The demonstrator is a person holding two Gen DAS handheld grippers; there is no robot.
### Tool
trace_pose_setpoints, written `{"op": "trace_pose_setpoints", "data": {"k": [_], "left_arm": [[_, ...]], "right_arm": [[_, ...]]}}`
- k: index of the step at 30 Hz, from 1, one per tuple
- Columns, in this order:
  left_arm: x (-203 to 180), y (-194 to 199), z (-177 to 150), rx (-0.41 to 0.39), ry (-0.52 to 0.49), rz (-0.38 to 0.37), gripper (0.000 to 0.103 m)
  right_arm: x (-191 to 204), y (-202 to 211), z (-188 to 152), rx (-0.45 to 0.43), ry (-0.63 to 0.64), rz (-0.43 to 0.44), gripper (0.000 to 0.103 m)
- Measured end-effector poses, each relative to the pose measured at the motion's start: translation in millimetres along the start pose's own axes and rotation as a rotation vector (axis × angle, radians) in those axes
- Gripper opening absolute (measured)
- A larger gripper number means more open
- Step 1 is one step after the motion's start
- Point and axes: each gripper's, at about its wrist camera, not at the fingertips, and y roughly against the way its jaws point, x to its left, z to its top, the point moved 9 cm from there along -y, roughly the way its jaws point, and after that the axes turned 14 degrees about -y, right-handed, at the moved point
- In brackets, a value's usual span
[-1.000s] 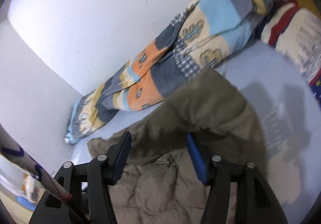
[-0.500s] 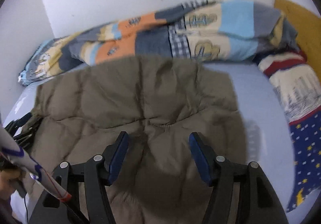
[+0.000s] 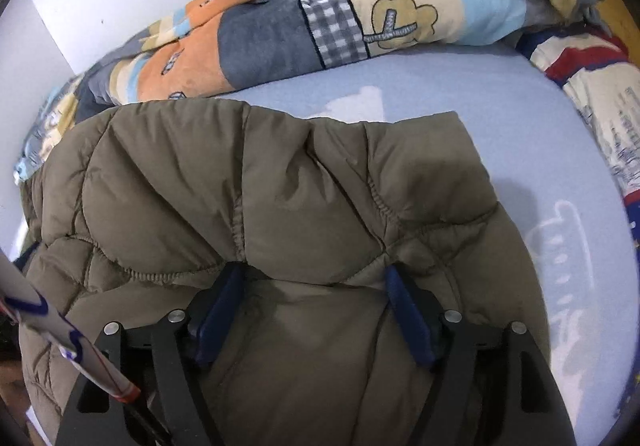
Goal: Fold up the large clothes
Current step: 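Release the jacket and smooth the folded bundle with both tools, then grasp the folded jacket edge with both tools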
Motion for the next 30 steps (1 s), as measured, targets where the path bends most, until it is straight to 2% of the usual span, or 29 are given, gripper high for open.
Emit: {"op": "trace_pose_setpoints", "data": {"k": [2, 3, 4, 6, 11, 14, 16, 18, 22, 25, 28, 30], "left_arm": [[4.0, 29.5, -7.6, -0.051, 0.028, -0.026, 0.084], [6.1, 45.2, -13.4, -0.072, 0.031, -0.024, 0.084], [7.0, 56.2, -18.6, -0.081, 0.025, -0.020, 0.084], [9.3, 80.7, -36.4, -0.084, 0.000, 0.003, 0.084], [10.4, 129.6, -83.9, -0.060, -0.012, -0.013, 0.084], [14.5, 152.7, -105.5, -0.081, 0.007, -0.004, 0.084], [16.0, 156.4, -114.7, -0.091, 0.021, 0.007, 0.084], [17.9, 152.2, -119.4, -0.102, 0.040, 0.017, 0.084], [19.4, 127.4, -123.6, -0.078, 0.061, 0.035, 0.084], [22.9, 103.2, -132.2, 0.000, 0.067, 0.055, 0.084], [26.2, 93.4, -138.4, 0.016, 0.126, 0.043, 0.084], [24.0, 90.9, -137.7, 0.021, 0.125, 0.057, 0.084]], "right_arm": [[4.3, 24.0, -1.2, -0.043, -0.008, 0.034, 0.075], [9.0, 48.7, -6.2, -0.079, -0.015, 0.101, 0.075], [10.5, 63.6, -11.0, -0.097, -0.009, 0.126, 0.075], [13.3, 95.1, -28.0, -0.133, 0.025, 0.131, 0.075], [24.9, 138.2, -85.9, -0.122, 0.050, 0.143, 0.075], [26.6, 158.5, -124.7, -0.111, 0.045, 0.160, 0.075], [26.9, 163.3, -136.7, -0.099, 0.020, 0.145, 0.075], [25.7, 166.1, -139.3, -0.097, -0.031, 0.168, 0.075], [27.4, 171.7, -134.5, -0.168, -0.095, 0.208, 0.074], [27.7, 156.4, -126.8, -0.187, -0.060, 0.160, 0.072], [22.6, 132.5, -126.2, -0.156, -0.047, 0.121, 0.066], [19.6, 115.8, -128.9, -0.124, -0.049, 0.111, 0.066]]}}
